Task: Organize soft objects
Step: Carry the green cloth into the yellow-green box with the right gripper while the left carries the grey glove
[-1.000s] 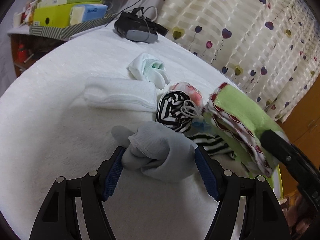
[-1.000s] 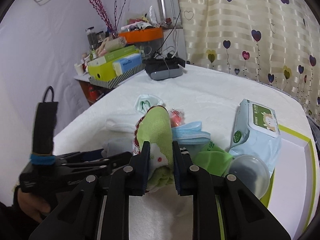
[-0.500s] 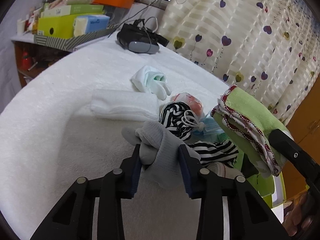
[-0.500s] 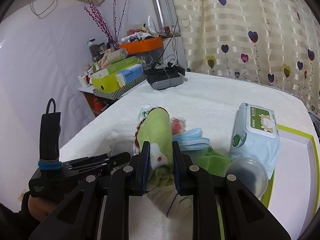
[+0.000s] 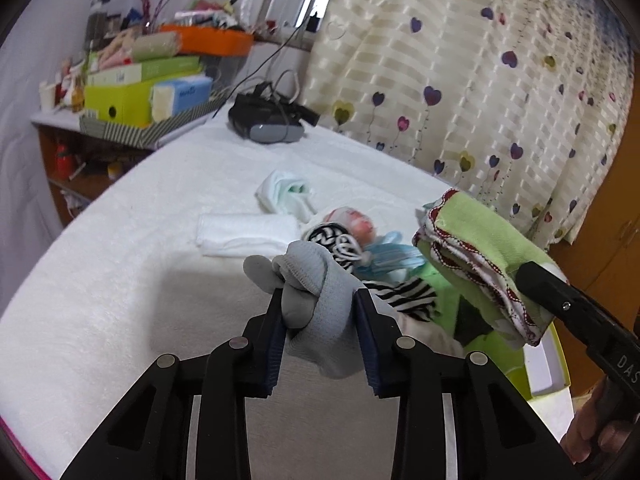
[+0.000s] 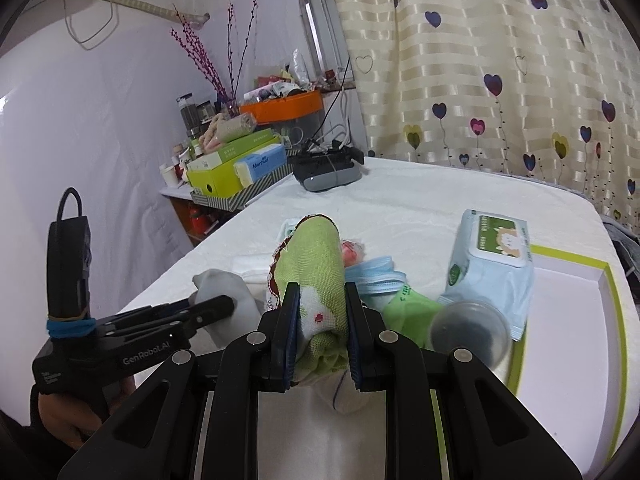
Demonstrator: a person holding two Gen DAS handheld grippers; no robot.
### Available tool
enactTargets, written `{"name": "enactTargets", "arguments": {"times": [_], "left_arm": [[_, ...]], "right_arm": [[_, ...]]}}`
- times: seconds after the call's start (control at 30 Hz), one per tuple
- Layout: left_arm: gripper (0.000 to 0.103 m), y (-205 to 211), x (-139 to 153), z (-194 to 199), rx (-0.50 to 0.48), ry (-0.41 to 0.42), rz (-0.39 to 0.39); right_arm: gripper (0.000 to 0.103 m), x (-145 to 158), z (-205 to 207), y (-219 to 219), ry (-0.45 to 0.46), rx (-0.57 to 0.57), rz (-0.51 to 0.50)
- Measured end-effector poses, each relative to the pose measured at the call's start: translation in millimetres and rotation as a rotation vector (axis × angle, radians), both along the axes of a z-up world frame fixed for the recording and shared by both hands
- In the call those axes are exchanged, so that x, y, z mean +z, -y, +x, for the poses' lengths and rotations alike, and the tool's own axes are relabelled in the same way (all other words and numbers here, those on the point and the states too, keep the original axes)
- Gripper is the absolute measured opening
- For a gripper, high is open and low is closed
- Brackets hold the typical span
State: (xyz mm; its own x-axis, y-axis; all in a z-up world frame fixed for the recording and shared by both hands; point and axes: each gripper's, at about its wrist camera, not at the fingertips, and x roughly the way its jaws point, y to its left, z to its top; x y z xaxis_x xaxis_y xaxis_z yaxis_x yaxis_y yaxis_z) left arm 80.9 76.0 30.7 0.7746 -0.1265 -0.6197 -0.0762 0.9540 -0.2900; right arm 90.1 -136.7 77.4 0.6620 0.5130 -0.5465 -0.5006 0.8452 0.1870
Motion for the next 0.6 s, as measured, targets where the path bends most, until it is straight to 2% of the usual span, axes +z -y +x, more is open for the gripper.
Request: {"name": "enactTargets", "arguments": {"times": [0.23,0.6], "left_arm": [[0.032,31.9,21.5,-10.9,-0.056,0.044,0.043],[0.032,107.8,40.3,-12.0,-0.195,0.081,0.085]], "right_arm": [[0.021,5.6,-13.7,35.7,0.017,-0.060,0.032],[0.022,-0.3,-23.1,116.0,0.007,-0.204,0.092]]}}
